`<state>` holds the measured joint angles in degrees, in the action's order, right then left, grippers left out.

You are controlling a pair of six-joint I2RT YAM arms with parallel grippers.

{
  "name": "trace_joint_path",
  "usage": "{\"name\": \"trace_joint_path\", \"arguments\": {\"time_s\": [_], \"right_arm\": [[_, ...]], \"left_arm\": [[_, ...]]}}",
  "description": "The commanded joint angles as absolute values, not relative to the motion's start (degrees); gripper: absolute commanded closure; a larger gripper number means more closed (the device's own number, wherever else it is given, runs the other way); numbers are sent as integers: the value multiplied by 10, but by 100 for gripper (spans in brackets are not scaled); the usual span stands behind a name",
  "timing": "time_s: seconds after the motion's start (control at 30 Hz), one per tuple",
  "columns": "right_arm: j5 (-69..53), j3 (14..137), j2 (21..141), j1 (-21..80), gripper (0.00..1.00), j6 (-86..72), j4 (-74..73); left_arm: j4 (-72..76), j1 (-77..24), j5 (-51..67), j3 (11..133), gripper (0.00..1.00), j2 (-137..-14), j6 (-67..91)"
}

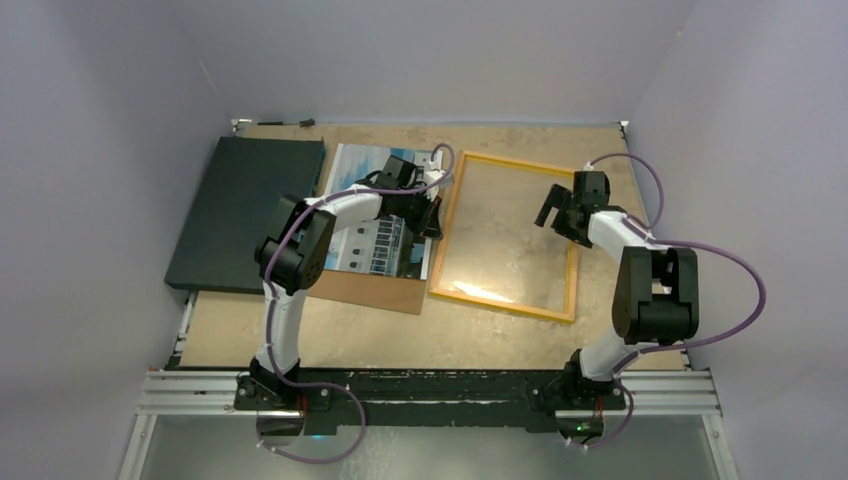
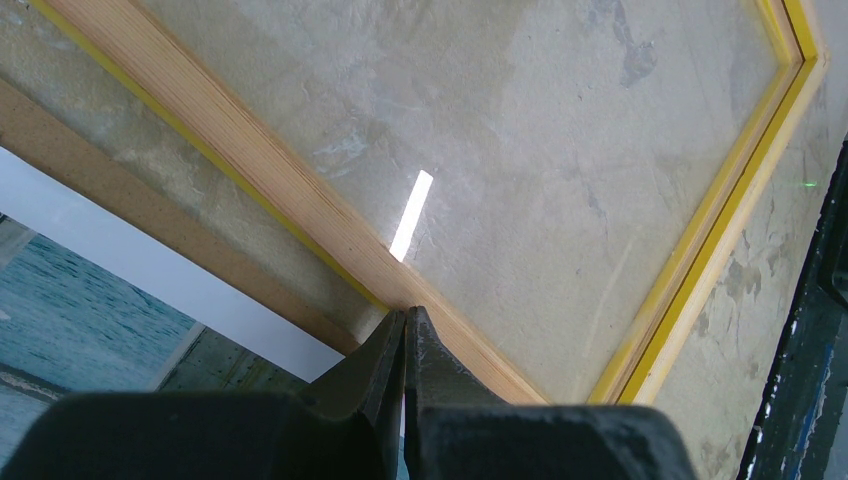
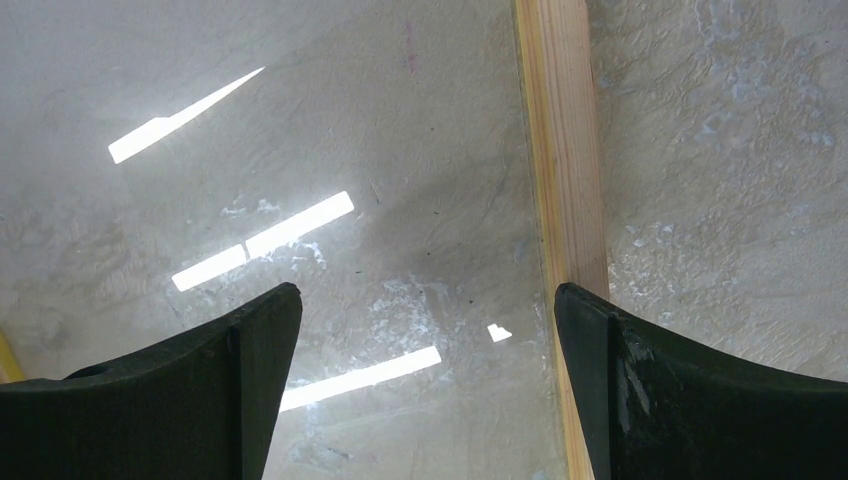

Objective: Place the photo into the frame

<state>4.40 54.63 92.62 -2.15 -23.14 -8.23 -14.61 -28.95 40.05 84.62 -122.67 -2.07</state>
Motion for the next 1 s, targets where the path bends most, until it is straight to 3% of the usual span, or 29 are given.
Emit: {"name": "trace_joint_path", "arguments": {"time_s": [0.0,0.5,0.97], "right_arm": [[53,569,916,-19,1,-241,-74],[127,539,874,-35,1,-303,-81],[24,515,915,-53,1,-318,-22]], "left_arm": [[-165,-294,401,841,100,-1214,-17],[-166,-293,406,839,100,-1212,-16],[-163,-294,412,835,100,-1218,-26]]}}
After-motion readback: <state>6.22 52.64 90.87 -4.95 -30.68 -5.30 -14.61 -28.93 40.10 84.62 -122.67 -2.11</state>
